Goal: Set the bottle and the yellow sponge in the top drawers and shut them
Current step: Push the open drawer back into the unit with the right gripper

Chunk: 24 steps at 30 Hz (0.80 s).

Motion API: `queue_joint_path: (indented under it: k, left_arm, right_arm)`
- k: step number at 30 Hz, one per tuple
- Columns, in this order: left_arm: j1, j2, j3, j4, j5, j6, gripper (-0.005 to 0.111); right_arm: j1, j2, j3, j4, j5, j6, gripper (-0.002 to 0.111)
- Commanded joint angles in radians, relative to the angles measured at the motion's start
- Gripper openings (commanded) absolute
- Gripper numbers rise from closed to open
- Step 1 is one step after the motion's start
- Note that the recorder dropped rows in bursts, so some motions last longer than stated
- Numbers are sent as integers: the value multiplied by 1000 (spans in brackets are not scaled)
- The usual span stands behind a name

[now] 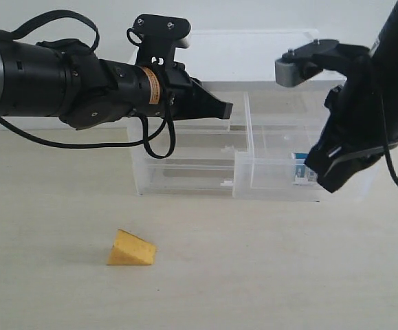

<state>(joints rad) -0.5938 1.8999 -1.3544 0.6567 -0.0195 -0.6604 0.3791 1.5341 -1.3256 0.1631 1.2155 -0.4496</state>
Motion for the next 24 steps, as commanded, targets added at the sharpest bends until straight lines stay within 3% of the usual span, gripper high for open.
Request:
queue_joint_path:
  k: [1,24]
  left_arm:
    - [15,3,-12,-6,25,6,4]
    - [15,3,-12,-6,29,6,4]
  right_arm:
    - [2,-4,32,-9,6,-20,0]
    - [2,13,49,-99,-469,146,0]
